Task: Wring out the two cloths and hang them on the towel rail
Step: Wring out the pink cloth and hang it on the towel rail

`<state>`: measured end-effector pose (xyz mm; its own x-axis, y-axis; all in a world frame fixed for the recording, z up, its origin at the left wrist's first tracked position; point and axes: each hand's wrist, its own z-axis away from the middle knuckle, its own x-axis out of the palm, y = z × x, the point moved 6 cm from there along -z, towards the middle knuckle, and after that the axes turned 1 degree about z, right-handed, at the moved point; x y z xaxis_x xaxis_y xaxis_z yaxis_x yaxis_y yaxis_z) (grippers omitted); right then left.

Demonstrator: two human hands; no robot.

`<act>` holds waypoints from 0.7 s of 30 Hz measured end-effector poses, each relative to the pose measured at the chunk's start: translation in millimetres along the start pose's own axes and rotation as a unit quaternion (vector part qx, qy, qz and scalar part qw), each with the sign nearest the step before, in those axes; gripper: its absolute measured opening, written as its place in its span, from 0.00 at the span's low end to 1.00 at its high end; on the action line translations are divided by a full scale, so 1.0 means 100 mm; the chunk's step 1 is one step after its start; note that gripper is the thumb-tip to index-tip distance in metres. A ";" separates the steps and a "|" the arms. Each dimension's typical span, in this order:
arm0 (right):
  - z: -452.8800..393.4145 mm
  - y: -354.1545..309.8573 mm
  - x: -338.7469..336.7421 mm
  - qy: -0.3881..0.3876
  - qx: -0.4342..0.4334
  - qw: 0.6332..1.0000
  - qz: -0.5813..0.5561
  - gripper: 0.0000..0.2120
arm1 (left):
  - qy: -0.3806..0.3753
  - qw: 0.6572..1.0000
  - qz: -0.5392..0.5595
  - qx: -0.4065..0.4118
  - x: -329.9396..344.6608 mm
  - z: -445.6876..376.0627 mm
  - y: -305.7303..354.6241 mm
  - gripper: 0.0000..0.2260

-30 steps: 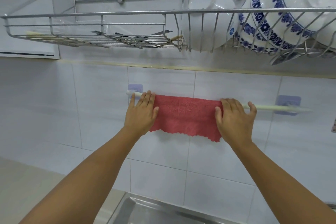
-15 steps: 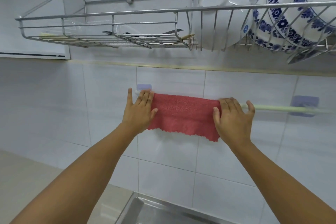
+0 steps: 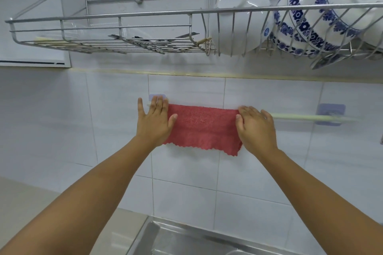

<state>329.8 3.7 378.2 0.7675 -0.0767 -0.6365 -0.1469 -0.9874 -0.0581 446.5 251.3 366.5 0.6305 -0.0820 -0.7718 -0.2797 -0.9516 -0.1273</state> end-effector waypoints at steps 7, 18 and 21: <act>0.08 0.00 -0.01 -0.059 -0.014 0.997 0.043 0.24 | -0.012 0.998 -0.053 0.023 -0.04 -0.02 0.01 0.35; 0.11 -0.08 0.00 -0.075 -0.011 0.995 0.060 0.24 | -0.025 0.999 -0.030 0.032 0.02 0.00 0.00 0.32; 0.13 -0.15 0.01 -0.086 -0.008 0.994 0.069 0.25 | -0.044 0.998 0.007 0.037 0.08 0.01 -0.01 0.30</act>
<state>324.7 20.3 368.0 0.6219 -0.1889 -0.7600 -0.2332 -0.9711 0.0505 450.7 251.5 359.8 0.5614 -0.0654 -0.8249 -0.3418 -0.9262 -0.1592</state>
